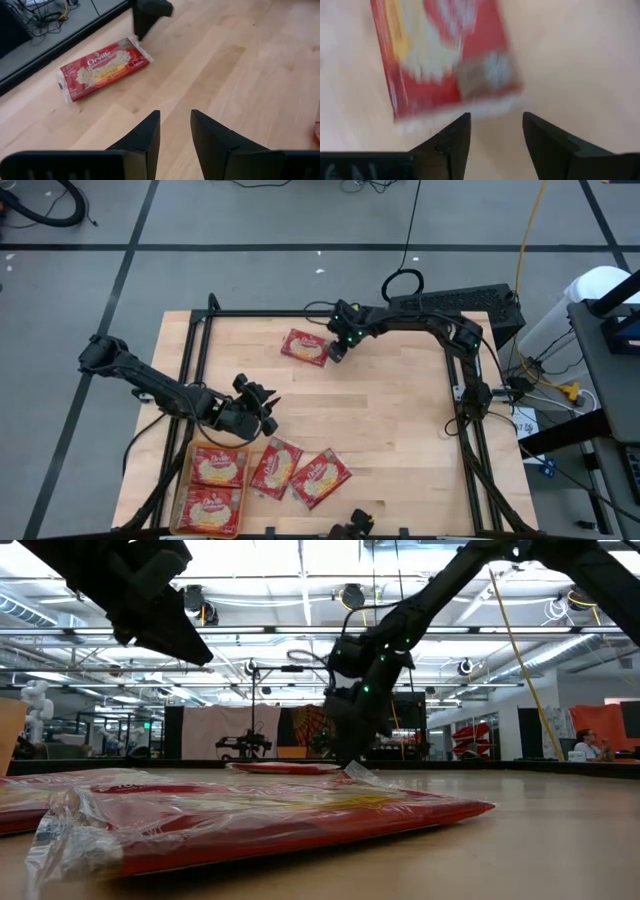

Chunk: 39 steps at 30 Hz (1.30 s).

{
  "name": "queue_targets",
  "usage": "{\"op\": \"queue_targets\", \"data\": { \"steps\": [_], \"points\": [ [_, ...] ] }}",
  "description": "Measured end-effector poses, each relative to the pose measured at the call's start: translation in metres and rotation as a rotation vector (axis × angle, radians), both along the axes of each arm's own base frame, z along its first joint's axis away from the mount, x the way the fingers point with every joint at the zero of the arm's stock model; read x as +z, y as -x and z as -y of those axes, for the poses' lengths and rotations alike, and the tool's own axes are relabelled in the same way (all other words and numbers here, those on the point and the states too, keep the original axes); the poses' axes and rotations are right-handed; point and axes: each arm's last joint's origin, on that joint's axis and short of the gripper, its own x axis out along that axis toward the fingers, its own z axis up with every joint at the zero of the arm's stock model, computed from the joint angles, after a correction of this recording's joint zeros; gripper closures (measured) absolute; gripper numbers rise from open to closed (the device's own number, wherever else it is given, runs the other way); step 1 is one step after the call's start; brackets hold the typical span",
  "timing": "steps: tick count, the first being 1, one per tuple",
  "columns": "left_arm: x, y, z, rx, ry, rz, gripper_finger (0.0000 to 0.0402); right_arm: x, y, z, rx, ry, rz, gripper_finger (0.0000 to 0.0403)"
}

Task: Sort popcorn bags into baskets
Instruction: Put the red popcorn bag into the orange bin

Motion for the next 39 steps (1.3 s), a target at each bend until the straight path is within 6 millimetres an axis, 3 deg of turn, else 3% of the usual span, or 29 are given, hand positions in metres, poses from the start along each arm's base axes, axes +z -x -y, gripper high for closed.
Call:
{"op": "queue_targets", "data": {
  "steps": [10, 17, 25, 33, 39],
  "points": [
    [0.001, -0.001, -0.001, 0.000, -0.004, 0.005, 0.0289, 0.002, -0.006, 0.015, -0.066, 0.067, 0.102, 0.0163],
    [0.005, -0.005, 0.001, -0.017, -0.004, 0.050, 0.0289, 0.000, -0.005, 0.018, -0.071, 0.024, 0.128, 0.0171],
    [0.008, -0.008, 0.003, -0.033, 0.001, 0.090, 0.0289, -0.016, -0.016, 0.004, -0.016, -0.033, 0.119, 0.0231],
    [0.008, -0.008, 0.003, -0.045, -0.014, 0.078, 0.0289, -0.016, -0.021, -0.007, 0.061, 0.034, 0.078, 0.0384],
    [0.008, -0.008, 0.002, -0.047, -0.023, 0.071, 0.0289, -0.009, -0.023, -0.022, 0.150, 0.022, 0.063, 0.0399]
  ]
}}
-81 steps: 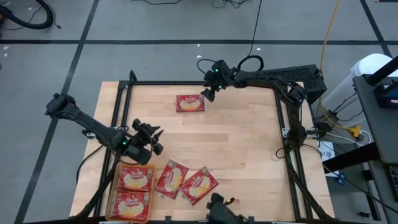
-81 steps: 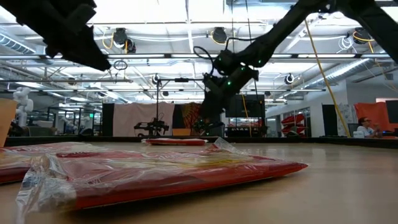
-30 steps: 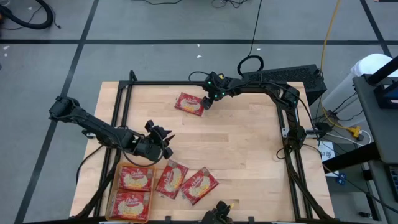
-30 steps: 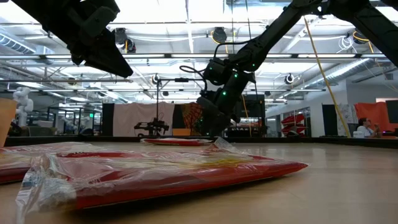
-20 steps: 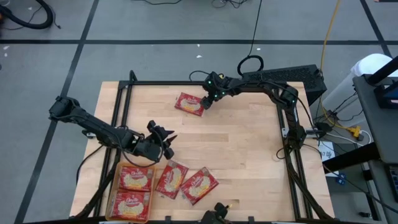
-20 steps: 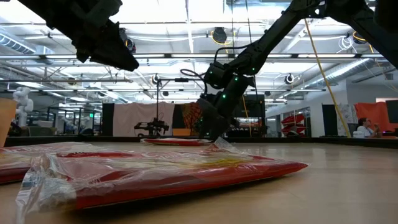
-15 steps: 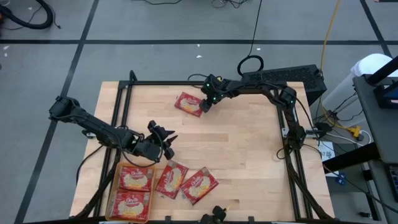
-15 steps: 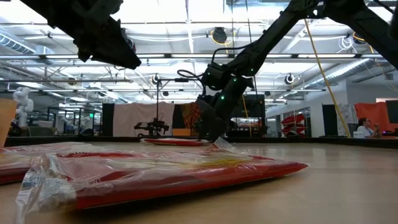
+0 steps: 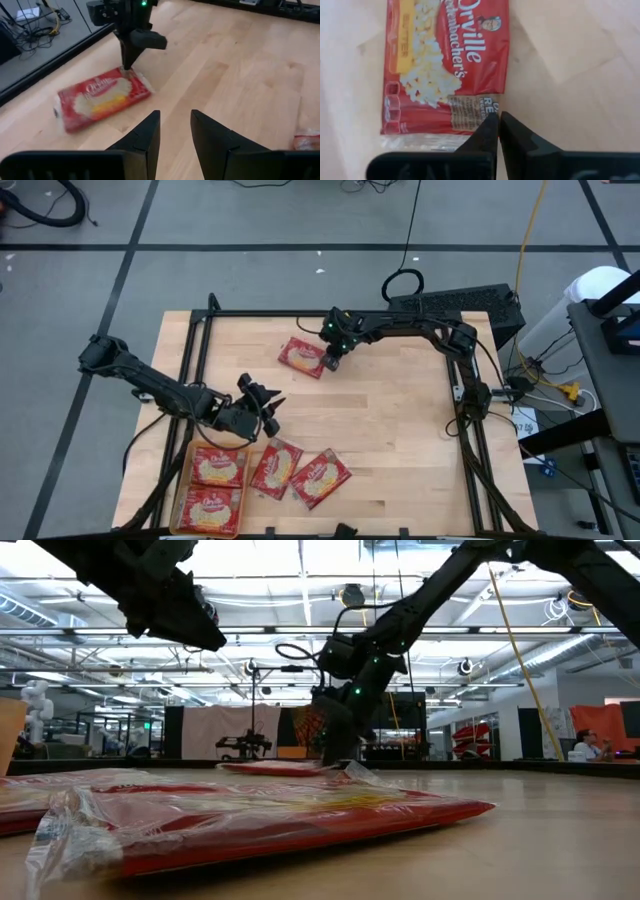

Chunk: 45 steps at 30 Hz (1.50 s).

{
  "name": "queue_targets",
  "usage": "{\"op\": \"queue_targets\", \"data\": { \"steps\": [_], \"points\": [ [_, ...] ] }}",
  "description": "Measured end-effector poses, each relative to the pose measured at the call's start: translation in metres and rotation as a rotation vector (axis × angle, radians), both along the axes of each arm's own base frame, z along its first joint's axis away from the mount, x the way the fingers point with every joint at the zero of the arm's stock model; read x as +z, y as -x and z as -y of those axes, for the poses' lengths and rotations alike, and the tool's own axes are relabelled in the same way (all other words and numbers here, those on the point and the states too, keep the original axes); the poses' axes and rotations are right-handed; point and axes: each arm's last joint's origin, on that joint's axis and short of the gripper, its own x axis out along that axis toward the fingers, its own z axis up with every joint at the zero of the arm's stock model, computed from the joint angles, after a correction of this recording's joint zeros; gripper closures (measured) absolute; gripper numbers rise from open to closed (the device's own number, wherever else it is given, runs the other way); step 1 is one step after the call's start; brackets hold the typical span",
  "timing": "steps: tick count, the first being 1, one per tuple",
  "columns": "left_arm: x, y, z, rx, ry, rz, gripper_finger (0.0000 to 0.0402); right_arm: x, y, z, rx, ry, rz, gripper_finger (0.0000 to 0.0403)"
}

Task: Sort popcorn bags into baskets
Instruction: Put the red popcorn bag into the orange bin

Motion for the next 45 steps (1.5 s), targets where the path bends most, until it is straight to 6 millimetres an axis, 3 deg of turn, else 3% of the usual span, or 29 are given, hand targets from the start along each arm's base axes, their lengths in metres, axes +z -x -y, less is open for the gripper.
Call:
{"op": "queue_targets", "data": {
  "steps": [8, 13, 20, 23, 26, 39, 45],
  "points": [
    [-0.001, -0.005, -0.019, 0.044, -0.018, -0.038, 0.0288, 0.025, -0.011, -0.055, 0.198, 0.142, -0.056, 0.0402],
    [-0.006, -0.009, -0.036, -0.085, 0.051, -0.157, 0.0278, 0.048, -0.015, -0.088, 0.246, 0.278, -0.048, 0.0403],
    [-0.009, -0.007, -0.053, -0.117, -0.020, -0.269, 0.0175, 0.082, -0.013, -0.121, 0.288, 0.385, 0.016, 0.0403],
    [-0.008, -0.007, -0.059, -0.106, -0.069, -0.292, 0.0129, 0.088, -0.014, -0.130, 0.307, 0.396, 0.041, 0.0403],
    [-0.006, -0.004, -0.065, -0.118, -0.103, -0.318, 0.0107, 0.089, -0.015, -0.136, 0.327, 0.407, 0.057, 0.0403],
    [-0.009, 0.018, -0.099, -0.226, 0.085, -0.499, 0.0173, 0.075, -0.017, -0.144, 0.346, 0.436, 0.131, 0.0403],
    [-0.008, 0.017, -0.115, -0.268, 0.093, -0.470, 0.0180, 0.075, -0.018, -0.150, 0.380, 0.455, 0.148, 0.0403]
  ]
}}
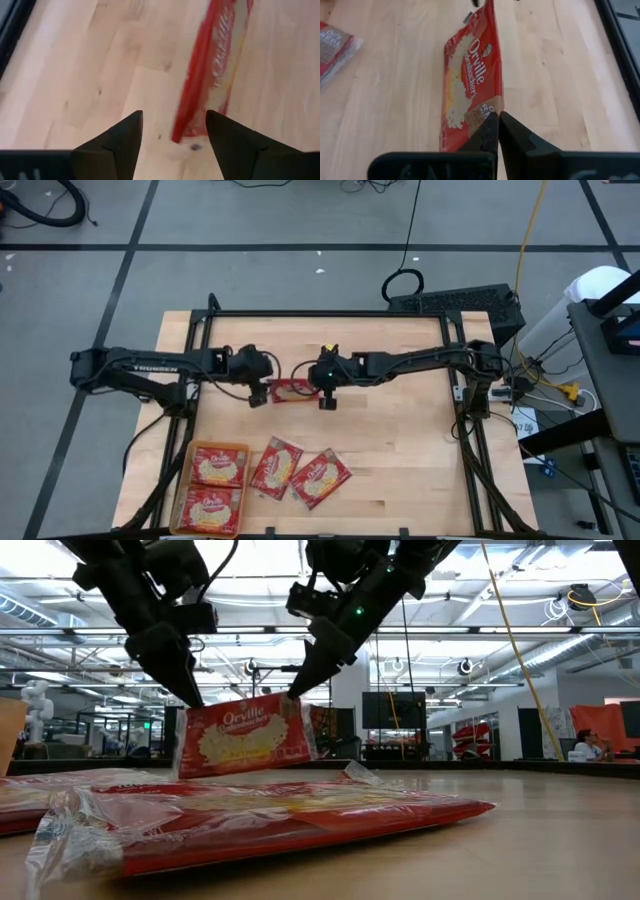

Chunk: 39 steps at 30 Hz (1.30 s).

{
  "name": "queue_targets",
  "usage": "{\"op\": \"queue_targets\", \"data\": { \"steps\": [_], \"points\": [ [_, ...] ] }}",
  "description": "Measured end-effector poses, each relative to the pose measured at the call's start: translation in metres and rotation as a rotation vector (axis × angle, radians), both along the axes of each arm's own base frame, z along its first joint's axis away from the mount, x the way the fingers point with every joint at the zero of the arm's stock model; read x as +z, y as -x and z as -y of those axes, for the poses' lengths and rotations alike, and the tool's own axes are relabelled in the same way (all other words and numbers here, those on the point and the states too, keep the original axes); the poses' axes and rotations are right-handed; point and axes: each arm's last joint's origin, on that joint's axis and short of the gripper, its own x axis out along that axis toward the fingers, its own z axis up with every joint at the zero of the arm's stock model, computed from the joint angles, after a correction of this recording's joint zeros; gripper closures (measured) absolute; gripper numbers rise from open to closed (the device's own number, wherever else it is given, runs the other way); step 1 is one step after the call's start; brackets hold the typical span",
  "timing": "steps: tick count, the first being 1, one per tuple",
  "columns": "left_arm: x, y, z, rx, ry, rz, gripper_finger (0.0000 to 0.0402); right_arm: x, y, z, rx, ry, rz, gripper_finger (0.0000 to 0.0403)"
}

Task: Sort popcorn bags into baskets
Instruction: Put the red popcorn bag into the orange bin

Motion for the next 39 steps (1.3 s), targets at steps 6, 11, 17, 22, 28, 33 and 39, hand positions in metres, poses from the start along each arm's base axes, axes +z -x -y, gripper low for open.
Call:
{"op": "queue_targets", "data": {
  "steps": [6, 11, 17, 22, 28, 33, 39],
  "points": [
    [-0.003, 0.000, -0.010, -0.115, 0.142, 0.062, 0.0176, 0.001, -0.001, -0.003, 0.010, 0.005, 0.007, 0.0403],
    [-0.017, 0.004, -0.009, -0.141, 0.195, 0.072, 0.0220, 0.002, -0.003, -0.007, 0.019, 0.008, 0.034, 0.0403],
    [-0.021, 0.010, -0.007, -0.047, 0.259, 0.081, 0.0326, 0.003, -0.003, -0.010, 0.026, 0.008, 0.037, 0.0403],
    [-0.012, 0.019, -0.003, -0.036, 0.311, 0.107, 0.0390, 0.006, -0.003, -0.012, 0.014, -0.013, 0.053, 0.0397],
    [0.006, 0.046, 0.014, -0.063, 0.407, 0.111, 0.0396, 0.025, 0.006, -0.027, 0.038, -0.019, 0.078, 0.0340],
    [0.025, 0.075, 0.035, -0.101, 0.488, 0.110, 0.0397, 0.040, 0.019, -0.038, 0.065, -0.020, 0.142, 0.0290],
    [0.058, 0.108, 0.058, -0.132, 0.628, 0.133, 0.0398, 0.024, 0.041, -0.043, 0.082, -0.026, 0.168, 0.0264]
  ]
}}
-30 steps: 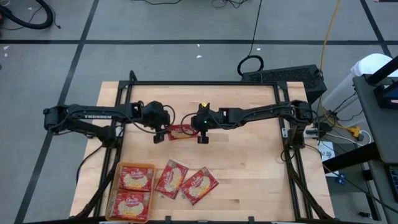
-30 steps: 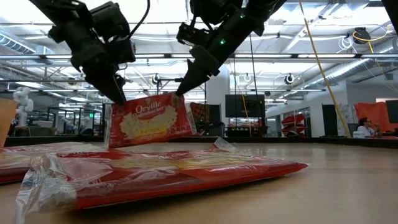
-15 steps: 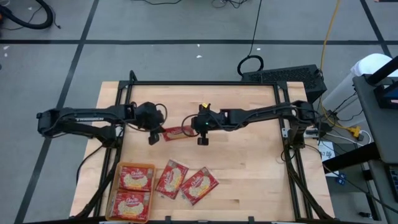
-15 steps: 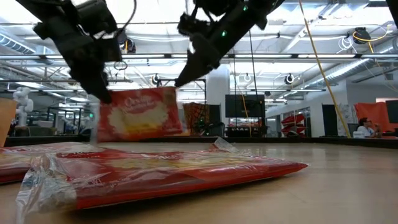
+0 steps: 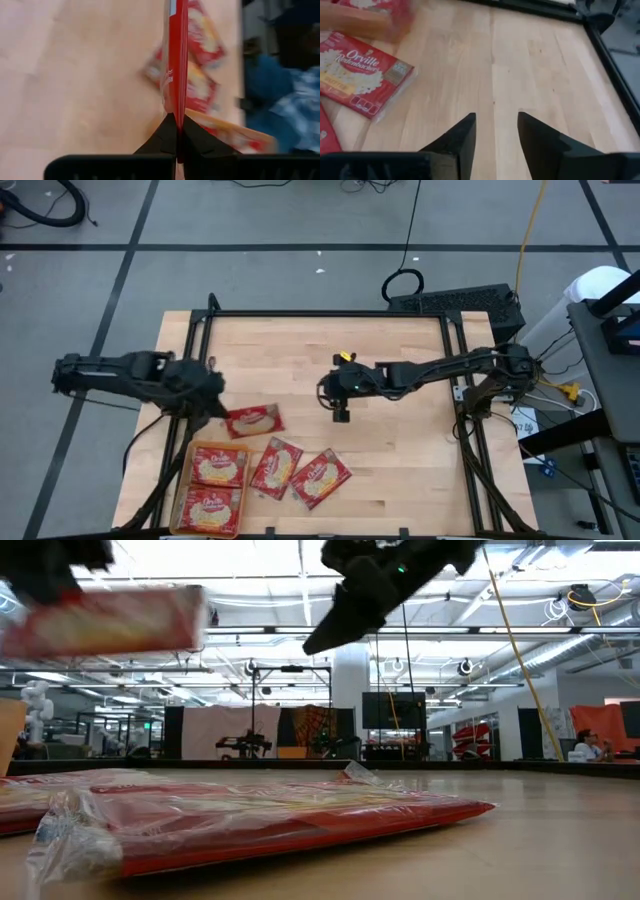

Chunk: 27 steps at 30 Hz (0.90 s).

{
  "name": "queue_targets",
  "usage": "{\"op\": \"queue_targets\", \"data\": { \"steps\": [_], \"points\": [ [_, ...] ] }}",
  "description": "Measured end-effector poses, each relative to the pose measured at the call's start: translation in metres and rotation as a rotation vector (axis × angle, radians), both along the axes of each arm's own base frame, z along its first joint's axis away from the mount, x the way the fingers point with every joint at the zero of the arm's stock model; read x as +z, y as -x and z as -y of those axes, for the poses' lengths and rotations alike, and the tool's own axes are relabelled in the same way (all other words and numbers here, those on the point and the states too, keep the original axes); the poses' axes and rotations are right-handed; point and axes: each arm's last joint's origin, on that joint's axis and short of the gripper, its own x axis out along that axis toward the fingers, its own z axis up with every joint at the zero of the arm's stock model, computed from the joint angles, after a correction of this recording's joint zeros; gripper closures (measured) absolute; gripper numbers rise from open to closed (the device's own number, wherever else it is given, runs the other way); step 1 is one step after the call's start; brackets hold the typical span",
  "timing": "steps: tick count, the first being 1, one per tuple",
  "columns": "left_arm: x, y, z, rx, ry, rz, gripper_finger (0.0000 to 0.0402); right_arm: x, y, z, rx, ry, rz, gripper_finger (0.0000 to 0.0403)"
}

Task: Sort popcorn bags into baskets
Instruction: Put the red popcorn bag into the orange bin

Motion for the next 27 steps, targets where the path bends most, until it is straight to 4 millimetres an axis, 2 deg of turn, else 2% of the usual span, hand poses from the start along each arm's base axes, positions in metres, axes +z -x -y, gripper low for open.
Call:
{"op": "queue_targets", "data": {
  "steps": [3, 5, 10, 18, 27],
  "points": [
    [0.015, 0.015, 0.008, -0.020, 0.081, -0.008, 0.0399, -0.014, 0.013, -0.005, 0.026, 0.009, 0.030, 0.0262],
    [0.020, 0.024, 0.012, -0.019, 0.123, -0.072, 0.0399, -0.024, 0.020, -0.009, 0.042, 0.012, 0.054, 0.0262],
    [0.018, 0.035, 0.024, -0.073, 0.159, -0.251, 0.0399, -0.037, 0.038, -0.016, 0.073, 0.016, 0.116, 0.0262],
    [0.010, 0.032, 0.049, -0.148, 0.136, -0.420, 0.0395, -0.053, 0.048, -0.019, 0.083, 0.010, 0.112, 0.0261],
    [-0.003, 0.023, 0.078, -0.117, 0.074, -0.597, 0.0389, -0.051, 0.047, -0.019, 0.088, 0.017, 0.141, 0.0261]
  ]
}}
